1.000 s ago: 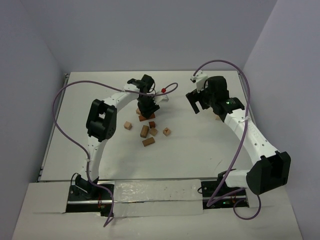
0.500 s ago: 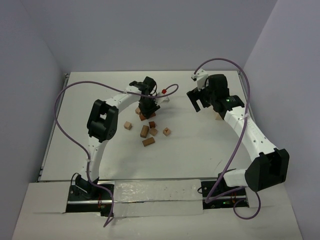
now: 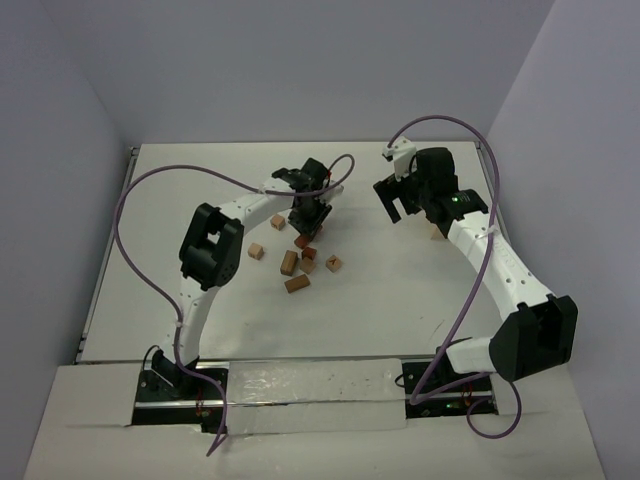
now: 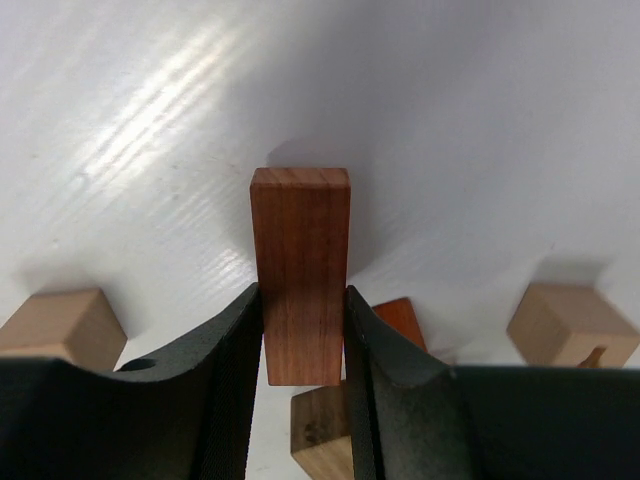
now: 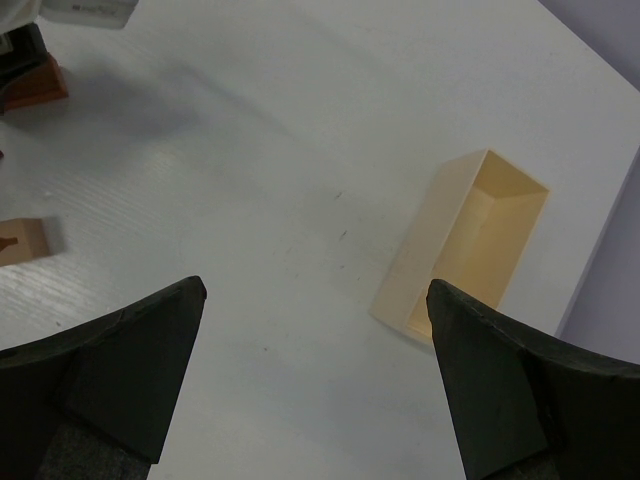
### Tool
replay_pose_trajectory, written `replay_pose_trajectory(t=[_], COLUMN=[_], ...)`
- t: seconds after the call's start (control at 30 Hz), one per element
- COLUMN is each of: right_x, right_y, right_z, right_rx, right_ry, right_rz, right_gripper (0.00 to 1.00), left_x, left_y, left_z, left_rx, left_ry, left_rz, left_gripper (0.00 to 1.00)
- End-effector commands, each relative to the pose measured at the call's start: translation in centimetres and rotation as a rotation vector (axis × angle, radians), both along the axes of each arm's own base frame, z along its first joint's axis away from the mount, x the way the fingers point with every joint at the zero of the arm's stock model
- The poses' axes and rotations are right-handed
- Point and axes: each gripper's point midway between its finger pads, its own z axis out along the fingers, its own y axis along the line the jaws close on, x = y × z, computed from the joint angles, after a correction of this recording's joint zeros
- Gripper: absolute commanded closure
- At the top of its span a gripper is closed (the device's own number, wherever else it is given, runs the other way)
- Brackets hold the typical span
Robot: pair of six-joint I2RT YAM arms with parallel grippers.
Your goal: Build the wood block tower
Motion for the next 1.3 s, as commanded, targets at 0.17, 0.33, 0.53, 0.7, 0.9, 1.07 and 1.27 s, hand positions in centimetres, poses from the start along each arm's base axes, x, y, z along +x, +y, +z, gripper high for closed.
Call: replay_pose_trajectory(t=[0.17,0.33,0.53,0.7,0.9,1.07,1.27], right_x=[1.0,0.8,0.7,0.7,0.6,0.6,1.0], right_y=[-0.2,-0.2,0.0,0.1,0.0,0.0,0.3], right_z=[2.4,2.2,1.9,1.6,1.7,1.8,1.8], right_rx=[0.014,0.012,0.022,0.029,0.022,0.02,0.034], right_ry=[-0.065,-0.061,-0.044,-0.027,-0.022,-0.023,-0.018], right_rz=[-0.021,-0.016,-0.015,-0.014,-0.016,-0.015,-0.018], right_gripper=[0.0,0.0,0.0,0.0,0.0,0.0,0.0], left_x=[-1.9,-3.6,-4.7,-6.3,-6.4,-5.4,-3.4], left_y=[0.5,0.2,-0.8,-2.2,-2.4,-2.1,-1.0], left_z=[-0.9,-0.7,0.8,1.0,0.4,1.2,3.9], left_rx=[-0.002,-0.008,0.017,0.002,0.007,0.013,0.022], left_ry=[0.073,0.106,0.035,0.048,0.073,0.029,-0.073], left_rz=[0.288,0.365,0.442,0.437,0.465,0.519,0.612], left_gripper=[1.0,1.0,1.0,1.0,1.0,1.0,1.0])
